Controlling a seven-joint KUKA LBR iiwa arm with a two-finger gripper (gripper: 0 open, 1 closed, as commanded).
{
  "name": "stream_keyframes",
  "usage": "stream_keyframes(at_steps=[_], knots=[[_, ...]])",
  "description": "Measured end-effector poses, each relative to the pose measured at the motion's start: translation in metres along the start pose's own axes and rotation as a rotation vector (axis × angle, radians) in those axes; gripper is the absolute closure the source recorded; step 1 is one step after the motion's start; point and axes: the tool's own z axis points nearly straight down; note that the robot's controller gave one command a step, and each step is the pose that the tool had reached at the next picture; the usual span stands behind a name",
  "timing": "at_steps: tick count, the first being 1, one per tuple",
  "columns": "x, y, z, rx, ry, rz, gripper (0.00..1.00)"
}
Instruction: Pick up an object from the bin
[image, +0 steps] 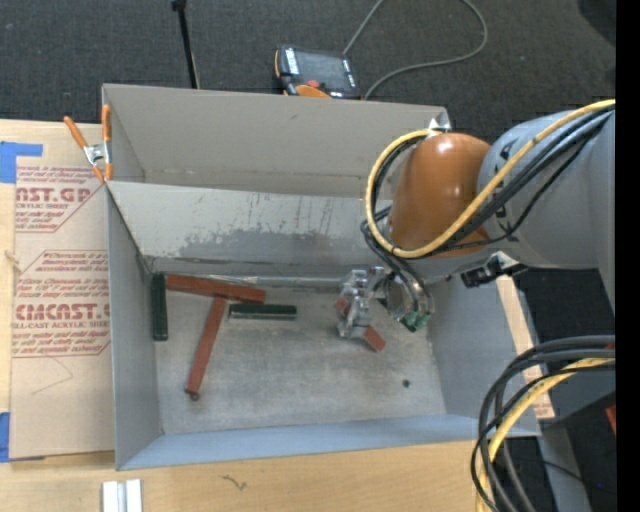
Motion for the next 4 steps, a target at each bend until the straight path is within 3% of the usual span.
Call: stream_keyframes(at_steps=[1, 2, 3, 4], knots=[[0.002, 0.012, -0.102, -0.002, 0.000, -0.499, 1.00], [0.003, 0.012, -0.099, -0.004, 0.005, -0.497, 0.00], [0.009, -0.001, -0.022, -0.005, 0.014, -0.480, 0.00], [-0.029, -0.014, 0.023, -0.003, 0.008, -0.278, 0.00]])
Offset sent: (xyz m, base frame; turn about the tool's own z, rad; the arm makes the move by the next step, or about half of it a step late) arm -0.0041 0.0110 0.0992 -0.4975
